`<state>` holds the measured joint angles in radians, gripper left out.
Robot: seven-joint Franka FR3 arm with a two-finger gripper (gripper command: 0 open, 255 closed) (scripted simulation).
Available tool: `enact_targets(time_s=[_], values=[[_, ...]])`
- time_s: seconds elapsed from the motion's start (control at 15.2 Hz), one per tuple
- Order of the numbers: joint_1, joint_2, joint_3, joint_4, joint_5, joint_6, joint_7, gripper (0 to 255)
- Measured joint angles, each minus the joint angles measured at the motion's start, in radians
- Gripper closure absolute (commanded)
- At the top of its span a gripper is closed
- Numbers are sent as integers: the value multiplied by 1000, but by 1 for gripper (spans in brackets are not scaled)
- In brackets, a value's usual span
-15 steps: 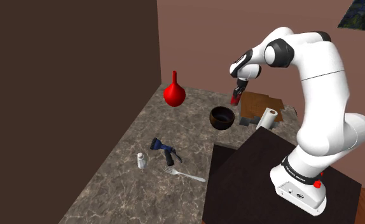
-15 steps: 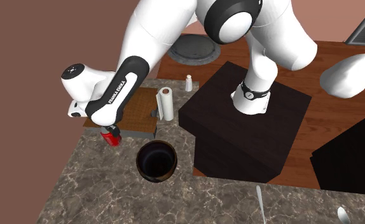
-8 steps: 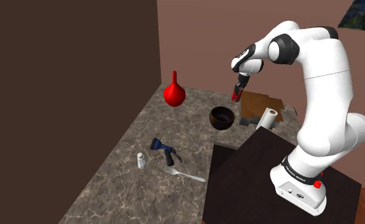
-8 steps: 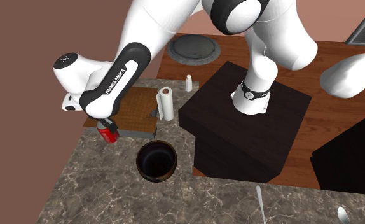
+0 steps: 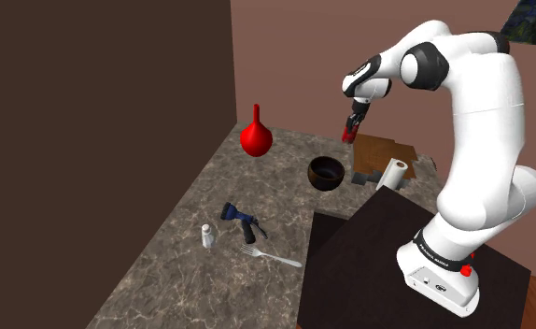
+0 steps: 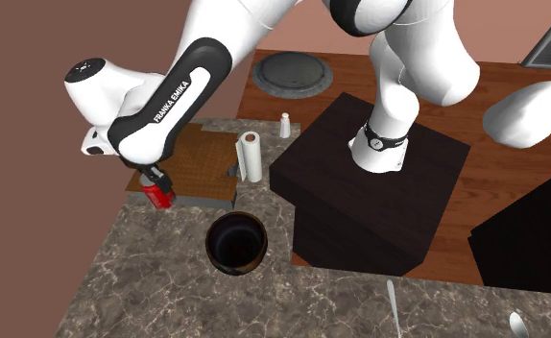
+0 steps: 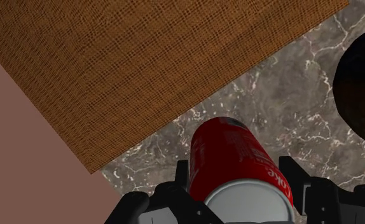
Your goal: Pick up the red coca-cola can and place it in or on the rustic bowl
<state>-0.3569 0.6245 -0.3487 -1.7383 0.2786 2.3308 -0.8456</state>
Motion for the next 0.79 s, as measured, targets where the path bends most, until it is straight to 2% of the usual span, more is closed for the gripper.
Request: enact_targets(time_s=[0.59,0.79], values=[[16,-81,-25,8,-34,-86,19,255],[58,-141,-31,-72,-53,-63,52,255]])
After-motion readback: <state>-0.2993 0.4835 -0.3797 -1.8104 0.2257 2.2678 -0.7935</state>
